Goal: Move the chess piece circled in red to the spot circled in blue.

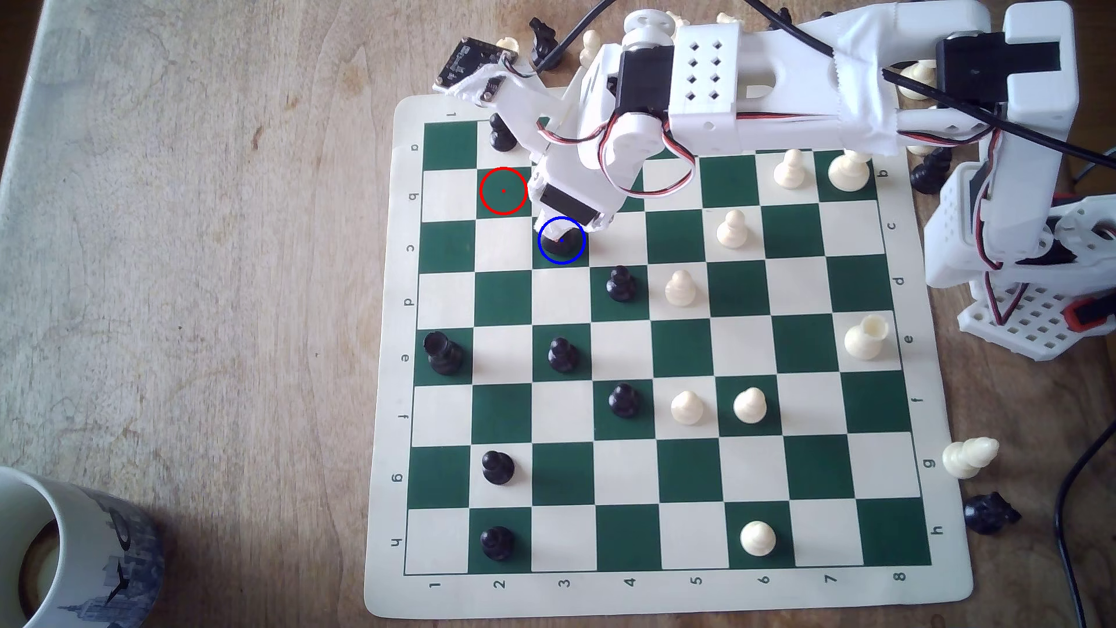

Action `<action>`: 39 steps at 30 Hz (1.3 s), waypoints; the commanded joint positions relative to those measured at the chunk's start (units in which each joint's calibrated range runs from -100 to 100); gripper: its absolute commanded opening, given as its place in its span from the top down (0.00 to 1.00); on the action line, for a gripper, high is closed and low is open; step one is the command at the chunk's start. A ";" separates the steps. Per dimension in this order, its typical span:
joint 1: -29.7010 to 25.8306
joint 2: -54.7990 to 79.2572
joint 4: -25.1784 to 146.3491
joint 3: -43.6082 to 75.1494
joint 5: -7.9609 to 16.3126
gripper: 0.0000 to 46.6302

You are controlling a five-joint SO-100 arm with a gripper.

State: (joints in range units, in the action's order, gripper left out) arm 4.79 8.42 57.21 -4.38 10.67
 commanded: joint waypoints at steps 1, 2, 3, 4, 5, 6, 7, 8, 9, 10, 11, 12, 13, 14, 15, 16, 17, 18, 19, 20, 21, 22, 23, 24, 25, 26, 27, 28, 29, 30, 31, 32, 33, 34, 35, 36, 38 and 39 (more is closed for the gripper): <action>0.17 -2.56 0.20 0.39 0.05 0.88; 0.17 -2.39 0.20 0.39 0.05 0.88; 0.17 -2.22 0.20 0.39 0.05 0.88; 0.10 -2.14 0.20 0.39 0.05 0.88; 0.10 -2.05 0.20 0.39 0.05 0.87; 0.25 -1.97 0.12 0.39 0.05 0.82; 0.33 -1.97 0.04 0.39 0.05 0.77; 0.49 -1.97 0.04 0.39 0.05 0.70; 0.64 -2.14 -0.04 0.39 0.20 0.64; 0.80 -2.56 -0.04 0.39 0.24 0.59; 0.96 -2.82 -0.04 0.39 0.24 0.58; 1.03 -3.16 -0.13 0.39 0.24 0.57; 1.19 -3.50 -0.21 0.39 0.24 0.56; 1.27 -3.84 -0.21 0.39 0.24 0.55; 1.42 -4.52 -0.13 0.21 0.29 0.53; 1.58 -5.03 -0.13 -0.15 0.29 0.53; 1.58 -5.70 -0.13 -0.78 0.29 0.52; 1.74 -6.72 -0.13 -1.69 0.24 0.52; 1.97 -8.93 -0.21 -3.23 0.29 0.52; 2.21 -10.20 -0.21 -3.96 0.29 0.52; 2.36 -11.65 -0.29 -4.86 0.29 0.52; 2.44 -13.26 -0.45 -5.68 0.29 0.52; 2.68 -17.08 -1.60 -8.22 0.29 0.52; 2.68 -18.78 -2.17 -9.49 0.29 0.52; 2.60 -20.39 -2.99 -10.94 0.29 0.52; 2.44 -22.60 -4.55 -13.48 0.29 0.52; 2.21 -24.97 -6.52 -16.38 0.29 0.52; 1.50 -28.79 -9.05 -21.09 0.05 0.52; 1.27 -30.24 -9.30 -22.63 -0.10 0.52; 1.19 -31.77 -9.95 -24.45 -0.20 0.52; 1.03 -36.52 -15.11 -30.88 -0.44 0.53; 0.88 -38.81 -16.59 -34.06 -1.47 0.56; 0.80 -39.91 -16.67 -35.42 -1.71 0.56; 0.25 -41.53 -16.67 -37.05 -2.10 0.60; -0.45 -43.40 -16.67 -38.95 -2.64 0.71; -1.31 -46.03 -17.82 -42.04 -3.57 0.82; -2.64 -54.94 -28.38 -55.00 -5.23 1.00; -2.56 -56.98 -33.95 -59.71 -5.47 1.00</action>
State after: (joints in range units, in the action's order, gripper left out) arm 3.47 -32.97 40.08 -47.67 7.30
